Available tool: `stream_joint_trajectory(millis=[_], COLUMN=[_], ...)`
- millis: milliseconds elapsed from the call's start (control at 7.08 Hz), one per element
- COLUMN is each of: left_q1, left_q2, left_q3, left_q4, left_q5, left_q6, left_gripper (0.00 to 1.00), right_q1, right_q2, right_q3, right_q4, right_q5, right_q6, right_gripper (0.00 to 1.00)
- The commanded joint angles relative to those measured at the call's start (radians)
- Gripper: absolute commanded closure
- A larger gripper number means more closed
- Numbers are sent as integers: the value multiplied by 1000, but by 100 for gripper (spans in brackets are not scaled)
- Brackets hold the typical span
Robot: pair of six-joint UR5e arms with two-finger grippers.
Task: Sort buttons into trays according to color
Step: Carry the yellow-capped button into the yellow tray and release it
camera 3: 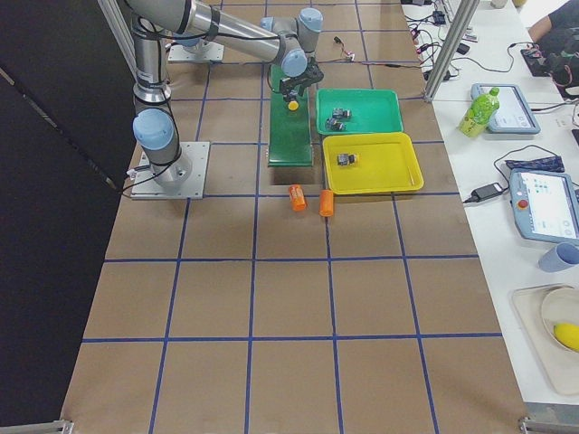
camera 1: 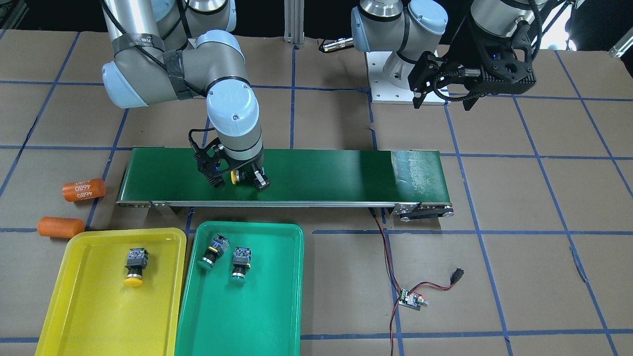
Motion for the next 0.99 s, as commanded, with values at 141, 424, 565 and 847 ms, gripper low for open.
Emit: stream_joint_trajectory(millis=[141, 424, 565, 847], left_q1=[3, 6, 6, 6], left_q2=[0, 0, 0, 0], left_q3=[2, 2, 2, 1], left_q4=[1, 1, 1, 1], left_q5=[-1, -1, -1, -1], left_q6=[-2, -2, 0, -2], left_gripper=[0, 0, 0, 0], right_q1=[-11, -75, -147, -270], right_q2=[-14, -5, 10, 83], right_q3=[-35, -147, -195, -213], right_q4=[1, 6, 10, 1], right_q5=[-44, -105, -102, -91], right_q6=[-127, -345, -464, -922], right_gripper=[100, 100, 100, 100])
